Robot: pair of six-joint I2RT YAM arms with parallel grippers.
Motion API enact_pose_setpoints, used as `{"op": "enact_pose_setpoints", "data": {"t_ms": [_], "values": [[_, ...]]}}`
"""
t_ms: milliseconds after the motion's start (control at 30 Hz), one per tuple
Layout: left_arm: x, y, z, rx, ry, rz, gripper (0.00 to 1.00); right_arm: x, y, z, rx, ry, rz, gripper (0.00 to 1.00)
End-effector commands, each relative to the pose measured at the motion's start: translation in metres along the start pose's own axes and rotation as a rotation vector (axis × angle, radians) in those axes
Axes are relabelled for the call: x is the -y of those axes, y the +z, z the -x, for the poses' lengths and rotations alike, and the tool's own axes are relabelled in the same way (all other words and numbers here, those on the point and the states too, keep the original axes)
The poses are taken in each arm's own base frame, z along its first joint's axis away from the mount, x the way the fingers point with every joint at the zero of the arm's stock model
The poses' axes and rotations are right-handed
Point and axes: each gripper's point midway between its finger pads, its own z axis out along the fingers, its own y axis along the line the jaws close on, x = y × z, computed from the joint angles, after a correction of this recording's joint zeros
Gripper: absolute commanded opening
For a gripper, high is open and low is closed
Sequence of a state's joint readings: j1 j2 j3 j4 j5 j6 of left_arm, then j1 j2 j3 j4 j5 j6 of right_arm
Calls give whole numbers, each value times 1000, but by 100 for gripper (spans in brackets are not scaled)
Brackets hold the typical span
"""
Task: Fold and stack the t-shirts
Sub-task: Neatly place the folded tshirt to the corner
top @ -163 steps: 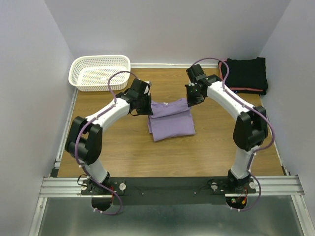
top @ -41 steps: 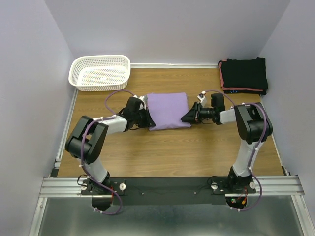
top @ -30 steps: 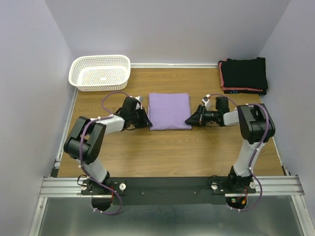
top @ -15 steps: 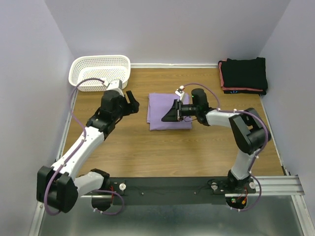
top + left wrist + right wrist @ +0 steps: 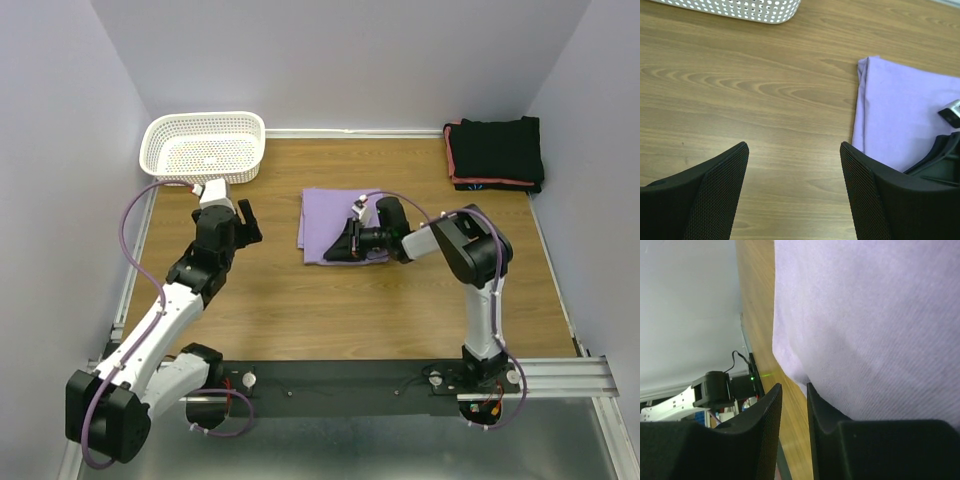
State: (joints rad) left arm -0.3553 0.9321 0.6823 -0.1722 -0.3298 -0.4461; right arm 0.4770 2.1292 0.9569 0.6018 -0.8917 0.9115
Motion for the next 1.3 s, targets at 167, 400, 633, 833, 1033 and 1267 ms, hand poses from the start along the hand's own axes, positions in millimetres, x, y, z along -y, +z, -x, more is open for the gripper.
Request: {"op": "enact_pose_setpoints", "data": {"t_ms": [167,400,633,833,1033,1267], "values": [[19,5,1,2,99,-111,82,-50,-47,43,161,-183,-117,40],[74,3,-12,-58,200,-263,88,-8,-151,83,384,-173,-482,52],[172,-4,-65,-197,440,-456,88,40,-255,81,579,-77,-806,68],[253,-12,-110,-241,696,-560,88,81,-291,57,619,104,-843,77],[304,-9,-153,-297,858,-647,78,81,-294,57,623,108,-835,84],[321,5,-194,-405,952,-702,72,84,-293,55,616,114,-837,86]]}}
